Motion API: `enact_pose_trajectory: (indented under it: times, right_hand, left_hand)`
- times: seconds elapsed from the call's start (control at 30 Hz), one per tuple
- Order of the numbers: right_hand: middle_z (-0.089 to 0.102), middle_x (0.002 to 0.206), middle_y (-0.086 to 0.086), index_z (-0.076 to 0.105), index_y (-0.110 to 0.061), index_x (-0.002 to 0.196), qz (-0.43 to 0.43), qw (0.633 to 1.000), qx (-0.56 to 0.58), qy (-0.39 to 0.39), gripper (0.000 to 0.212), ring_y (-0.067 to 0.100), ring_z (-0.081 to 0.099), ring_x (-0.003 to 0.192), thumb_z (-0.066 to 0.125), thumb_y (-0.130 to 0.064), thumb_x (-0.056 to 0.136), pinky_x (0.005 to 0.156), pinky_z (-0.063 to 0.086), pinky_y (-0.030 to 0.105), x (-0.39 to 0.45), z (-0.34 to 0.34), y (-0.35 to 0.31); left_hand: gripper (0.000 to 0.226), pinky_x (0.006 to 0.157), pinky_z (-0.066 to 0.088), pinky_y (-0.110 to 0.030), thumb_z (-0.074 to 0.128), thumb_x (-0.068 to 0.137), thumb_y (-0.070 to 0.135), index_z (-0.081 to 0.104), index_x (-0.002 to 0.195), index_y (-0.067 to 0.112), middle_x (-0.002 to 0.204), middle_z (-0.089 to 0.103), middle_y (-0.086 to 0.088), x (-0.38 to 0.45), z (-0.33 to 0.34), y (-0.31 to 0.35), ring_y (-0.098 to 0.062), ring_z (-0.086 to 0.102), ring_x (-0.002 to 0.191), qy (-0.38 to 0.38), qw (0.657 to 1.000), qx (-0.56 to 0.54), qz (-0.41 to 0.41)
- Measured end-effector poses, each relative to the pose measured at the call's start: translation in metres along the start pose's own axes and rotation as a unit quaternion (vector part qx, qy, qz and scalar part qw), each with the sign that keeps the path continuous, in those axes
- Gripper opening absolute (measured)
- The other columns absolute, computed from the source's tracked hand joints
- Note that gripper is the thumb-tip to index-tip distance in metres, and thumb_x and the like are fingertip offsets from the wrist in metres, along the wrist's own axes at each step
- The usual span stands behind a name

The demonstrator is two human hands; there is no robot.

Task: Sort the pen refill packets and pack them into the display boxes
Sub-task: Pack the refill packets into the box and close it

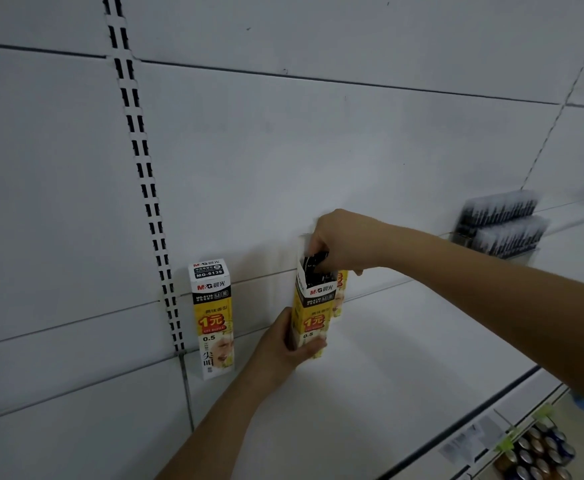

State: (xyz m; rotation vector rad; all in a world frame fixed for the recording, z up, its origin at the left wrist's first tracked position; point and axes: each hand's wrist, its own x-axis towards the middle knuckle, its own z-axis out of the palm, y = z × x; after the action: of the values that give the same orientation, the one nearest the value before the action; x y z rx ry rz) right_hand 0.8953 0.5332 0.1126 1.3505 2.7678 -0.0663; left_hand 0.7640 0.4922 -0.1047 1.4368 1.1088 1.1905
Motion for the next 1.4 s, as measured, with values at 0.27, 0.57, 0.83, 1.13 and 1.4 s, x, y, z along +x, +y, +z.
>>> enact_pose_trajectory:
  times: [0.27,0.57,0.83,1.13,1.4]
  right_hand:
    - [0.067,0.078,-0.003,0.074,-0.019,0.093,-0.031,0.998,-0.048,-0.004,0.023,0.017,0.066,0.067,0.053,-0.011,0.089,0.056,0.052,0.030,0.005,0.009,-0.011]
    - [0.072,0.089,-0.015,0.070,-0.030,0.097,0.146,0.919,0.251,0.265,0.055,-0.005,0.064,0.077,0.052,-0.077,0.075,0.072,0.056,0.023,-0.059,0.054,-0.006]
    - [0.074,0.090,-0.010,0.071,-0.031,0.104,0.191,0.848,0.281,0.407,0.031,0.007,0.068,0.083,0.058,-0.054,0.086,0.071,0.057,0.033,-0.045,0.098,-0.042]
    - [0.058,0.105,-0.014,0.063,-0.031,0.100,0.043,0.910,0.231,0.343,0.016,0.004,0.056,0.094,0.068,-0.028,0.086,0.078,0.054,0.030,-0.039,0.065,-0.010]
    - [0.048,0.092,-0.015,0.072,-0.025,0.089,-0.007,0.960,0.025,0.278,0.013,0.011,0.048,0.096,0.070,-0.037,0.085,0.066,0.036,0.025,-0.037,0.038,-0.008]
  left_hand:
    - [0.043,0.082,0.059,-0.030,0.080,0.079,0.034,0.056,0.114,0.030,0.109,0.070,0.014,-0.002,-0.001,0.001,-0.004,0.068,0.098,0.027,0.999,0.038,0.000]
    - [0.041,0.071,0.053,-0.017,0.082,0.078,0.027,0.056,0.110,0.022,0.100,0.071,0.011,-0.009,0.004,0.008,0.000,0.068,0.089,0.047,0.997,0.059,0.026]
    - [0.042,0.060,0.051,-0.019,0.080,0.078,0.039,0.052,0.109,0.037,0.103,0.069,0.015,-0.015,0.009,0.009,0.000,0.067,0.087,0.077,0.992,0.101,0.020]
    - [0.050,0.091,0.055,-0.030,0.079,0.082,0.027,0.050,0.120,0.039,0.113,0.068,0.017,-0.017,-0.010,0.048,0.000,0.063,0.108,0.076,0.993,0.070,0.055]
    - [0.046,0.092,0.056,-0.031,0.076,0.084,0.025,0.050,0.120,0.037,0.113,0.068,0.015,-0.022,-0.005,0.060,0.002,0.063,0.106,0.075,0.990,0.099,0.067]
